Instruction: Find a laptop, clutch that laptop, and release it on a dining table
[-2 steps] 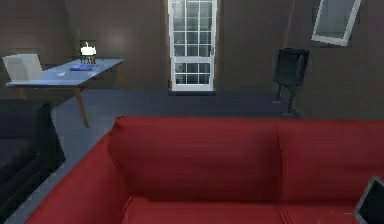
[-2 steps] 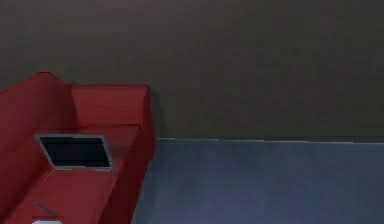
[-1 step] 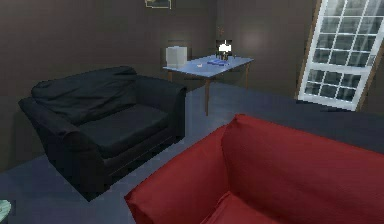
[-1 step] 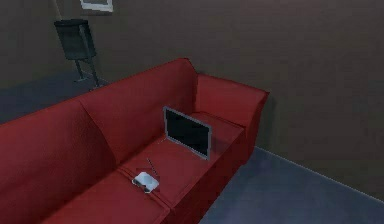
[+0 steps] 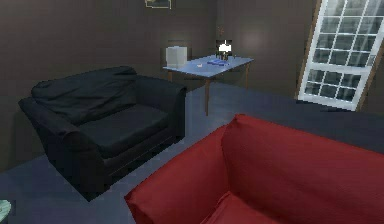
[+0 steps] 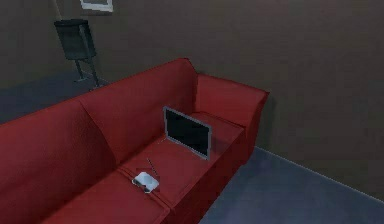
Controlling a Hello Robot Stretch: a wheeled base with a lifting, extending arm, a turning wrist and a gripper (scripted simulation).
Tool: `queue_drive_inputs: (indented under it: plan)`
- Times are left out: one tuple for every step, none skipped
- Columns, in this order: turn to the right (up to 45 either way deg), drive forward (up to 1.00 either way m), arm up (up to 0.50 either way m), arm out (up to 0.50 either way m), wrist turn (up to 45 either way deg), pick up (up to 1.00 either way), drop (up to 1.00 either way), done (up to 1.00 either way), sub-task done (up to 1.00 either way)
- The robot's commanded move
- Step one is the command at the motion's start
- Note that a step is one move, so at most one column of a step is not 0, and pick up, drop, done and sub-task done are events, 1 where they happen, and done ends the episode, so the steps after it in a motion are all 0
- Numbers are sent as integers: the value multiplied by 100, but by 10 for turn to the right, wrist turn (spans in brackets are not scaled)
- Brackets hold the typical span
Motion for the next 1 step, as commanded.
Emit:
queue_drive_inputs:
  plan:
    - [0,0,2,0,0,0,0,0,0]
